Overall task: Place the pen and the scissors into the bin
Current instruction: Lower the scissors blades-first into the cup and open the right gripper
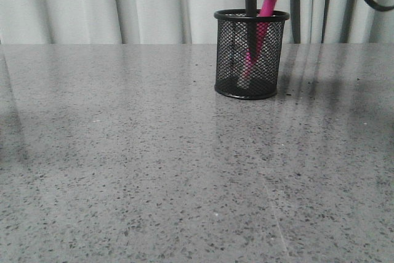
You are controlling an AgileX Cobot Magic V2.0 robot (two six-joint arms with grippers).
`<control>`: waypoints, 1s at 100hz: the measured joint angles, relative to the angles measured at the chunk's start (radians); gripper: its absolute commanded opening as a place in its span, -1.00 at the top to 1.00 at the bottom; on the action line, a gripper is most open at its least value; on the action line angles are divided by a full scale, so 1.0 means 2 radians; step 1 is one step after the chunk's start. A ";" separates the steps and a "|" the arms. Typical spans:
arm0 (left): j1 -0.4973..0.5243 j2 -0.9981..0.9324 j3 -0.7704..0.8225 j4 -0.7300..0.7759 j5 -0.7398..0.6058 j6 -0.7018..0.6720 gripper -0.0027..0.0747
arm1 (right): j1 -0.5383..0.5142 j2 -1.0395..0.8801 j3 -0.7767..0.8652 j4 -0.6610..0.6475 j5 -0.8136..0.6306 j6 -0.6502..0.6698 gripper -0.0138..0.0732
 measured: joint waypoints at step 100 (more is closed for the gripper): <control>0.000 0.000 0.000 -0.001 -0.001 0.000 0.98 | 0.001 0.011 0.019 0.000 0.008 0.000 0.00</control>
